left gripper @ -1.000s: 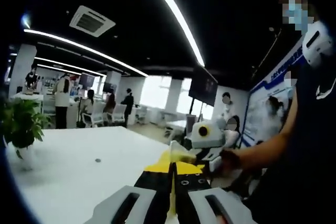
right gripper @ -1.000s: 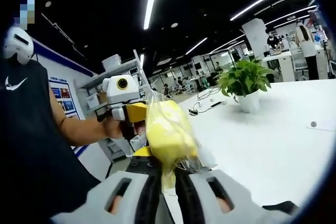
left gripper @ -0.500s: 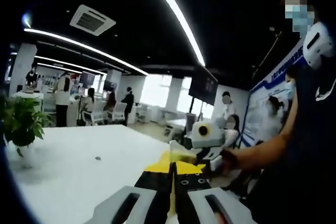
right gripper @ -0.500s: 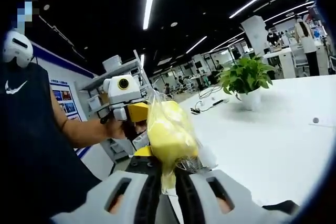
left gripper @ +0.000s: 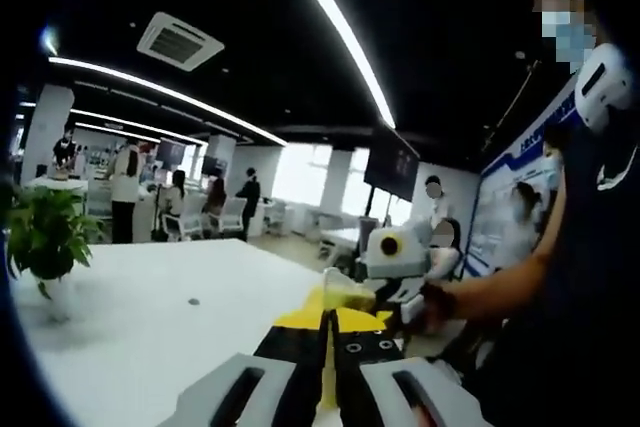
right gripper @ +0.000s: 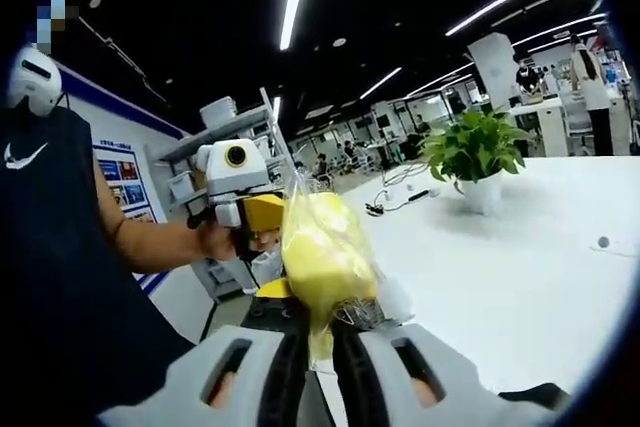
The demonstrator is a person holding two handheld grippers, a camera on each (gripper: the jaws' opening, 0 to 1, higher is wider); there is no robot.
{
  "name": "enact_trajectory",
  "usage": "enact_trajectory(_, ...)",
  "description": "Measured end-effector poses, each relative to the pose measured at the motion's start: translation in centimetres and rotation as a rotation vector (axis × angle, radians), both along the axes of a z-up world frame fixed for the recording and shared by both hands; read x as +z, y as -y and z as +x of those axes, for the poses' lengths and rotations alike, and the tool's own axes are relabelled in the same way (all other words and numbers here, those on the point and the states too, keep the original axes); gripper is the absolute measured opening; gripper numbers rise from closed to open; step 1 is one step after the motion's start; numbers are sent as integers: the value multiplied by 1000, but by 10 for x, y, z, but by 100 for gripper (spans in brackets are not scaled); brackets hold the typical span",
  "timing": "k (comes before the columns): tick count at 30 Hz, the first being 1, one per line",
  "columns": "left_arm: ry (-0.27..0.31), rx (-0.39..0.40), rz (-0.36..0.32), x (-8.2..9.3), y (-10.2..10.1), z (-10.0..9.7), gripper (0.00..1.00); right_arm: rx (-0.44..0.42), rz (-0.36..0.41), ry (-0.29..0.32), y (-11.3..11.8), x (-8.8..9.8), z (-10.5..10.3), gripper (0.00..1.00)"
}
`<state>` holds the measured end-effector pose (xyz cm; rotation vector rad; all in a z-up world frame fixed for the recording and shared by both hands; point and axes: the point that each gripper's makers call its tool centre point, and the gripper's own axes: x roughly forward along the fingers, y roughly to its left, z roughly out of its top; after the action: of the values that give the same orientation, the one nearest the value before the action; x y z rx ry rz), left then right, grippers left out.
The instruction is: Compare the silicone blocks by pressing each to a similar depth, holding the contact briefly, and releasing to observe deformation and rebound differences across the visible hardness samples.
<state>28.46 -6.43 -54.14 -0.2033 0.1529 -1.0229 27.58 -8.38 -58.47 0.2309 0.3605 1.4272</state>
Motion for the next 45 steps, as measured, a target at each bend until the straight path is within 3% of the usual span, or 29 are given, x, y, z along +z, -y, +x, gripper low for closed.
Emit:
enact_trajectory(2, -20, -11, -15, 0, -1, -1, 4, 4, -3, -4, 0, -1, -1, 3)
enact_trajectory(5, 13, -1, 14, -2, 1, 1, 3, 3, -17, -3, 0, -2, 1, 3)
enact_trajectory(7, -16, -10, -9, -1, 3, -1, 0, 4, -22, -1, 0, -2, 2, 3)
enact_trajectory(12, 12, -3, 11, 2, 3, -3, 0, 11, -16, -2, 1, 0, 1, 4)
enact_trajectory(14, 29, 2, 54, -2, 3, -3, 0, 11, -28, -3, 0, -2, 0, 4)
enact_trajectory(17, 25, 0, 35, 1, 4, -4, 0, 16, -11, -14, 1, -1, -2, 4)
enact_trajectory(20, 1, 8, 16, 1, 2, -4, 0, 14, -11, -2, 0, 0, -2, 4)
enact_trajectory(21, -58, 12, -14, 0, 2, -6, 0, 16, -14, 1, 0, 1, -2, 3)
enact_trajectory(22, -94, 5, -50, 2, 2, -6, 0, 29, -10, -19, 0, 1, -4, 3)
enact_trajectory(23, -89, 3, -47, 2, 1, -6, 0, 47, -5, -52, 0, 1, -7, 3)
enact_trajectory(29, -10, 22, -8, -2, 0, -9, 0, 42, -17, -28, -1, -2, -6, 3)
enact_trajectory(31, -46, 22, -28, -2, 1, -11, 0, 45, -22, -27, -1, -3, -8, 4)
enact_trajectory(33, -30, 18, -35, 0, 0, -13, 0, 42, -5, 48, 0, 1, -6, 5)
enact_trajectory(36, -12, 27, -28, 3, 2, -11, 0, 43, -2, 22, 1, 1, -6, 7)
enact_trajectory(38, 0, 33, -33, 7, 4, -9, 0, 16, 9, 111, 3, 5, 1, 9)
enact_trajectory(41, 23, 37, -35, 15, 7, -7, 0, 11, 13, 124, 3, 7, 3, 20)
enact_trajectory(45, 38, 37, -49, 23, 6, -3, 0, -36, 15, 137, 2, 9, 13, 49)
